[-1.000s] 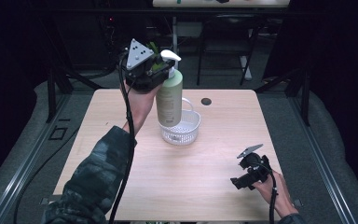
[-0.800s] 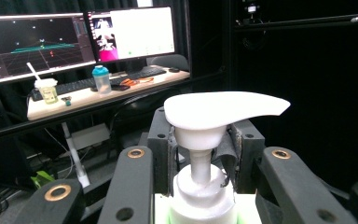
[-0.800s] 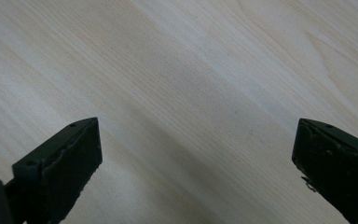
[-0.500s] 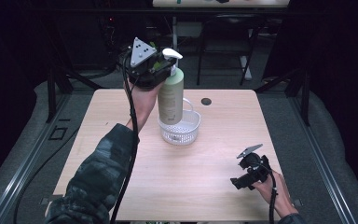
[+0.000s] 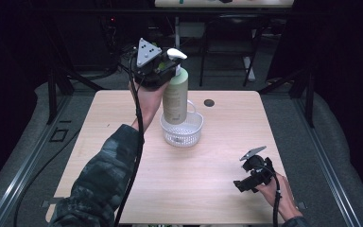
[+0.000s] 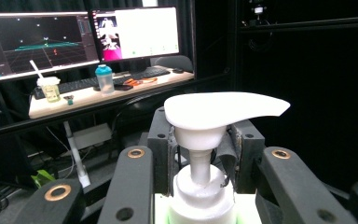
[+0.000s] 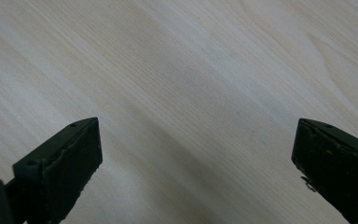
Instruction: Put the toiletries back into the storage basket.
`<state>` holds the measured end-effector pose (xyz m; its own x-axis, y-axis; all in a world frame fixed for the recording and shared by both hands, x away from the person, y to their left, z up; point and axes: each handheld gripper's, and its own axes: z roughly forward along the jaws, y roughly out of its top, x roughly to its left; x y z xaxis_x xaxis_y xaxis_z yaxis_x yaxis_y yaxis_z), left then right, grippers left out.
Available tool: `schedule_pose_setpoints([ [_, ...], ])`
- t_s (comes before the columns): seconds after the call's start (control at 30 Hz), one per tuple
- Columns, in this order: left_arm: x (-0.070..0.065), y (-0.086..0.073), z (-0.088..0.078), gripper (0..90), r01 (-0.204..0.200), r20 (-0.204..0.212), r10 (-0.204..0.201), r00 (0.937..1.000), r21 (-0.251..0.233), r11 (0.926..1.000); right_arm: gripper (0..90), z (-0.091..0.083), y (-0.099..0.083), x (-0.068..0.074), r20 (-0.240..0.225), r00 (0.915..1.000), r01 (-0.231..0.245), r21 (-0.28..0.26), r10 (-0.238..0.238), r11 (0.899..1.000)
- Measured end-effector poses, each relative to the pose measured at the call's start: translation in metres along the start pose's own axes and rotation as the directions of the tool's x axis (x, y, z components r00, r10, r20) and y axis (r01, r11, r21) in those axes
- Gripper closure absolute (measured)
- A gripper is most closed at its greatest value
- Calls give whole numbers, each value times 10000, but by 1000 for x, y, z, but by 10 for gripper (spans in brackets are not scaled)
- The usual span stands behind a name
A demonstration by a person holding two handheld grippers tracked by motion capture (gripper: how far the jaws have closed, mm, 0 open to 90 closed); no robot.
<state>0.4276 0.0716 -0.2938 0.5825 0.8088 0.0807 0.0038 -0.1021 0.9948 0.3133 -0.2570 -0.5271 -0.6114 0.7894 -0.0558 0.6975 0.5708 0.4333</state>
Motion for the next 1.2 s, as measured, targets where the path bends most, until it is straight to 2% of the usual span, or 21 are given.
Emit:
schedule_pose_setpoints([
  [0.3, -1, -5, 9, 671, -152, -53, 152, 9999, 92, 9998, 13, 0, 0, 0, -23, 10000, 41, 34, -41, 10000],
  [0.87, 1, -21, 22, 671, 201, -128, -197, 9997, 311, 9993, 15, 0, 0, 0, -64, 10000, -49, 22, 49, 10000],
  [1.2, 0, -29, 28, 671, 162, -183, -154, 9997, 472, 9988, 14, 0, -1, 0, -92, 9999, -51, 14, 51, 10000],
])
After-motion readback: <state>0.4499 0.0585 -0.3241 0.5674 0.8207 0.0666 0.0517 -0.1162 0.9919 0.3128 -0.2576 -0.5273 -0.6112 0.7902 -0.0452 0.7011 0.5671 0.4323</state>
